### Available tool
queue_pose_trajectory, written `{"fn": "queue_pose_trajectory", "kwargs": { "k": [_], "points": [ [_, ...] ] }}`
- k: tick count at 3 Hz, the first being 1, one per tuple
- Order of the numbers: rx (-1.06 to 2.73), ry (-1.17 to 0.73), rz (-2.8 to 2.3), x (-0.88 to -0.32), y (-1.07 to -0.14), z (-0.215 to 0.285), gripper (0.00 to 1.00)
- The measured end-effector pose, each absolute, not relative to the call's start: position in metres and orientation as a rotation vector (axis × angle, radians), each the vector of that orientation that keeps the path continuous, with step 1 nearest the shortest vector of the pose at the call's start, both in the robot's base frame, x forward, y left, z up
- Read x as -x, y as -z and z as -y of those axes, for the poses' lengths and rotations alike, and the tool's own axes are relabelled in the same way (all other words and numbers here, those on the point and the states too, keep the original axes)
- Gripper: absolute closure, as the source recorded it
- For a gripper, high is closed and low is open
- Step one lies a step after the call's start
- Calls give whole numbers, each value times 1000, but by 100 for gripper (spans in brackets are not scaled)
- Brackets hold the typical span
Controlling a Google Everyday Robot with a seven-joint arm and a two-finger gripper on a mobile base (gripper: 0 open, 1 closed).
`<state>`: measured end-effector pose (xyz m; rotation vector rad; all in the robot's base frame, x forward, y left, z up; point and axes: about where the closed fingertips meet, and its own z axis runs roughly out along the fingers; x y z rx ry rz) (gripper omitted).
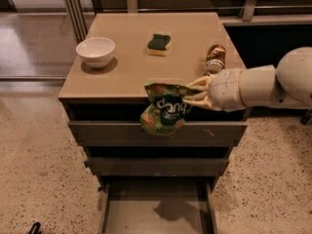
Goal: Pick green rice chip bag from bottom drawer and place on counter
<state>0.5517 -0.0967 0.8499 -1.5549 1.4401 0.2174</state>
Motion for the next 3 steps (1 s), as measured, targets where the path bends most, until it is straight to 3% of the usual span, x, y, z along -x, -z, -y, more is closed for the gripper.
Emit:
{"fn": "queue_pose_trajectory", "kwargs": {
  "k": [3],
  "points": [
    [1603,-54,-1327,-558,-993,74,100]
  ]
}}
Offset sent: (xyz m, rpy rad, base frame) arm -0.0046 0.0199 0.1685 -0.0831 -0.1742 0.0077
